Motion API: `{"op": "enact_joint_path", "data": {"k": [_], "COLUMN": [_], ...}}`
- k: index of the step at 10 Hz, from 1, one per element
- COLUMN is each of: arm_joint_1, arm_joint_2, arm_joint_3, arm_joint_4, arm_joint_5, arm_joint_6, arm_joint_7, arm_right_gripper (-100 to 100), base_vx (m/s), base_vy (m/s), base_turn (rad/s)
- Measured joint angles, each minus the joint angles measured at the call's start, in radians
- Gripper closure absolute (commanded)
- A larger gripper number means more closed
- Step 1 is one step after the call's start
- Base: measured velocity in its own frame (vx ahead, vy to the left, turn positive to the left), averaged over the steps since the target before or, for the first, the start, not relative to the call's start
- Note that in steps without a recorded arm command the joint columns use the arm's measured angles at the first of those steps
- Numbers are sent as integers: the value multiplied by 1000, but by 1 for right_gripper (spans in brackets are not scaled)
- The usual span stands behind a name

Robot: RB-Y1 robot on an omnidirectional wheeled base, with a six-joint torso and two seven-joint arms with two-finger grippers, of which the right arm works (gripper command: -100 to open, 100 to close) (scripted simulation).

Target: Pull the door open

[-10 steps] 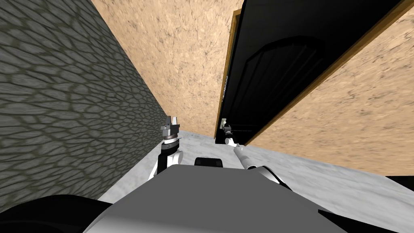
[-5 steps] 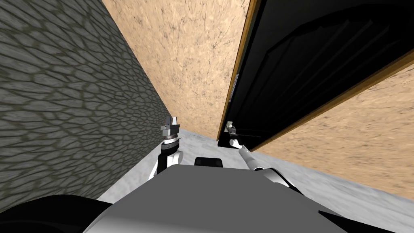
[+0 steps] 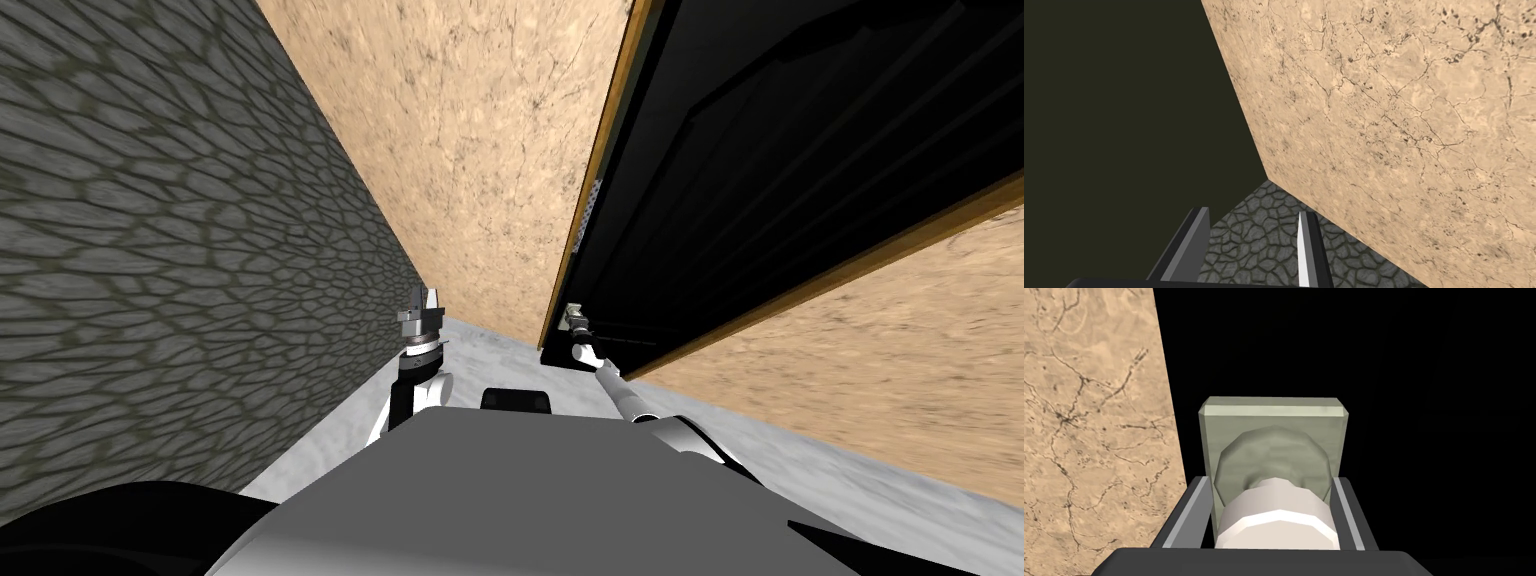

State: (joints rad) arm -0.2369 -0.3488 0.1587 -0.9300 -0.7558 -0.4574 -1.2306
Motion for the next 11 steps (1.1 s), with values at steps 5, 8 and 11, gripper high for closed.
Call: {"op": "enact_joint_path", "data": {"k": [5,8,11], "arm_joint_1": [1,5,16], "arm_joint_2": [-14,-43,-79], "arm_joint_3": [11,48,95], "arm_joint_4": [-5,-13,-21], "arm_joint_5": [-1,-2,-4], "arm_joint_6": [-1,-5,-10], "arm_joint_7": [-12,-54,-108], "arm_right_gripper": [100,100,100], "base_vx": [-66,-200,-198], "base_vy": [-39,-80,-111], "base_turn": [62,145,164]}}
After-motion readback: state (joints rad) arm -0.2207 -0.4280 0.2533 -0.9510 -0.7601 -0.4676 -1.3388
